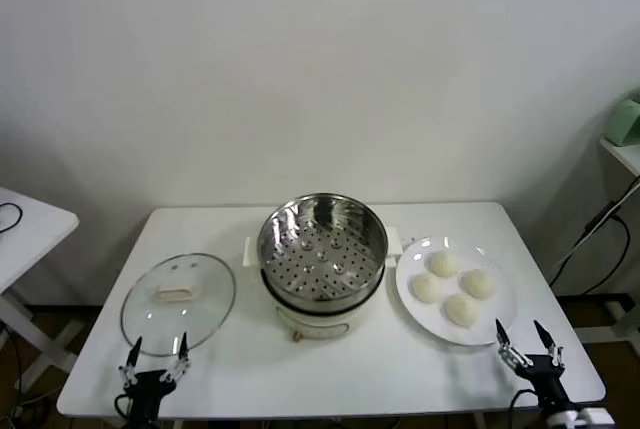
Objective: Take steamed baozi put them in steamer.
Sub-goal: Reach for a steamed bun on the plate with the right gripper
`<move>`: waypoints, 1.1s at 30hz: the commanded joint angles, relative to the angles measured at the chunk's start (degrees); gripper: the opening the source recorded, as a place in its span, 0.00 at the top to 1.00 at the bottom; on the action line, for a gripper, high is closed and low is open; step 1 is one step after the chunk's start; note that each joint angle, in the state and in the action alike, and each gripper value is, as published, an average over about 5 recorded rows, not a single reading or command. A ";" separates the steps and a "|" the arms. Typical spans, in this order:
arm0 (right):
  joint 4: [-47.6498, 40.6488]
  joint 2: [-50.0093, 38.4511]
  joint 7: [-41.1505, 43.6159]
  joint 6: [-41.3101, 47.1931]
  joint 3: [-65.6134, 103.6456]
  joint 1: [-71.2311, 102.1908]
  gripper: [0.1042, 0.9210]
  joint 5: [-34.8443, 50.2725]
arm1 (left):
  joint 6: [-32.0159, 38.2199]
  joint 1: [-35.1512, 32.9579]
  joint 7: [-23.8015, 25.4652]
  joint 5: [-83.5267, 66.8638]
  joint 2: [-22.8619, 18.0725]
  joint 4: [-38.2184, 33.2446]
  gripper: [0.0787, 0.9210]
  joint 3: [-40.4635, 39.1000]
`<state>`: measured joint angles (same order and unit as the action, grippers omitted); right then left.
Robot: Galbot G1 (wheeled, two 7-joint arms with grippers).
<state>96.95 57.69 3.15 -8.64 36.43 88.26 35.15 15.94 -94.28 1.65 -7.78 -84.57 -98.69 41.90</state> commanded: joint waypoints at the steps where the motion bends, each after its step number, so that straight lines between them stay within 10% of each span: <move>1: 3.02 -2.73 -1.89 10.96 0.23 -6.97 0.12 0.10 | 0.52 0.00 0.01 0.71 0.15 -0.18 0.12 -0.03; 15: -5.61 -28.68 19.19 38.91 -30.63 -47.43 0.12 -7.96 | 2.81 -0.64 0.06 2.67 0.10 -1.75 0.12 -0.73; 33: -34.33 -22.53 59.83 14.81 -110.53 -117.99 0.12 -27.39 | 4.96 -0.48 0.27 5.55 -0.33 -0.25 0.12 -1.27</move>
<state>71.20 33.43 50.51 10.25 -46.92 -6.00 12.95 20.48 -94.70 1.93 -2.90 -84.88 -99.12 40.63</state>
